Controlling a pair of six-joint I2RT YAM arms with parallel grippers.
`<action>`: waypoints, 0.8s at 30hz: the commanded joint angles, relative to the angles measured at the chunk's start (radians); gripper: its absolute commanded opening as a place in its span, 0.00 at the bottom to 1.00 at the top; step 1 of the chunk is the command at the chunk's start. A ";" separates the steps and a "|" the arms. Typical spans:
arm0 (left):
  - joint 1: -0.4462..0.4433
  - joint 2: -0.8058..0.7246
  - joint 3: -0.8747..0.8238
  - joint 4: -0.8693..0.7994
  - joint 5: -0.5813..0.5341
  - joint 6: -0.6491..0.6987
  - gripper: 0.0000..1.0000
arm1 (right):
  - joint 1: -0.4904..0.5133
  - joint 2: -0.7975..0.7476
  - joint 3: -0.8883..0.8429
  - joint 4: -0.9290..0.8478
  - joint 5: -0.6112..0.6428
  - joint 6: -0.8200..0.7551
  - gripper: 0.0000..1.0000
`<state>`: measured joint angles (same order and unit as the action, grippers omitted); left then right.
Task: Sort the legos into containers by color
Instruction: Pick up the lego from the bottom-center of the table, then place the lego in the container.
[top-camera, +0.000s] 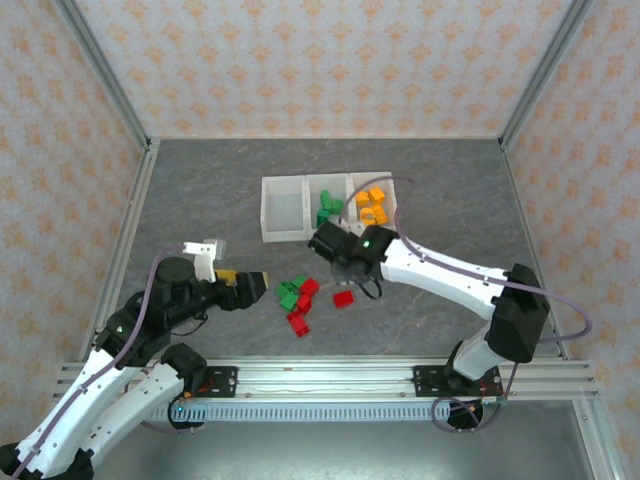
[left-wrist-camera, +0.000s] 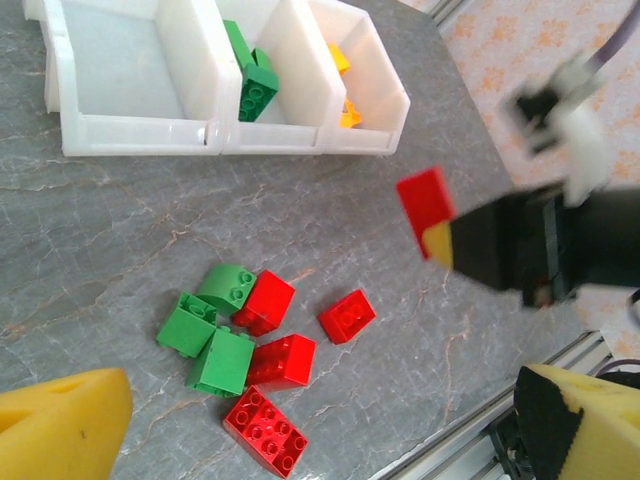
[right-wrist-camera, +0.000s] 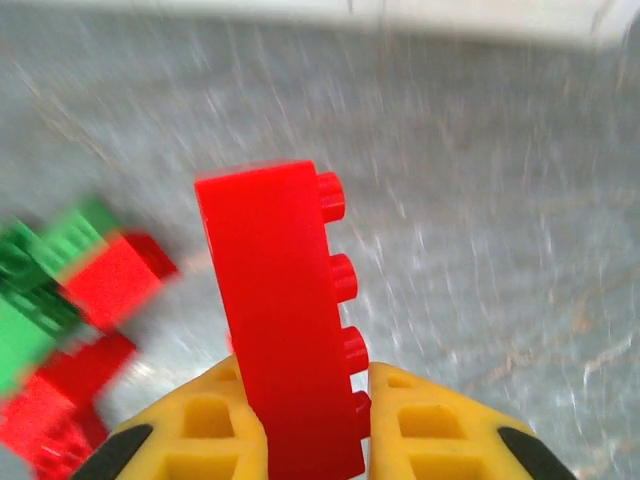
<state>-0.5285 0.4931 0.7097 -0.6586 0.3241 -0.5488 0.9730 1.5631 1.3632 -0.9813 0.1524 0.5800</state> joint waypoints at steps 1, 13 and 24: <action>-0.007 0.027 0.025 -0.004 -0.079 0.023 0.99 | -0.050 0.088 0.176 0.000 0.115 -0.103 0.11; -0.007 -0.007 0.061 -0.117 -0.174 -0.031 0.99 | -0.141 0.560 0.732 0.223 -0.094 -0.195 0.11; -0.007 -0.080 0.054 -0.177 -0.201 -0.110 0.99 | -0.165 0.793 0.867 0.258 -0.180 -0.181 0.15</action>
<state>-0.5285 0.4240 0.7456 -0.7895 0.1474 -0.6327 0.8207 2.3402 2.2093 -0.7506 -0.0063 0.4026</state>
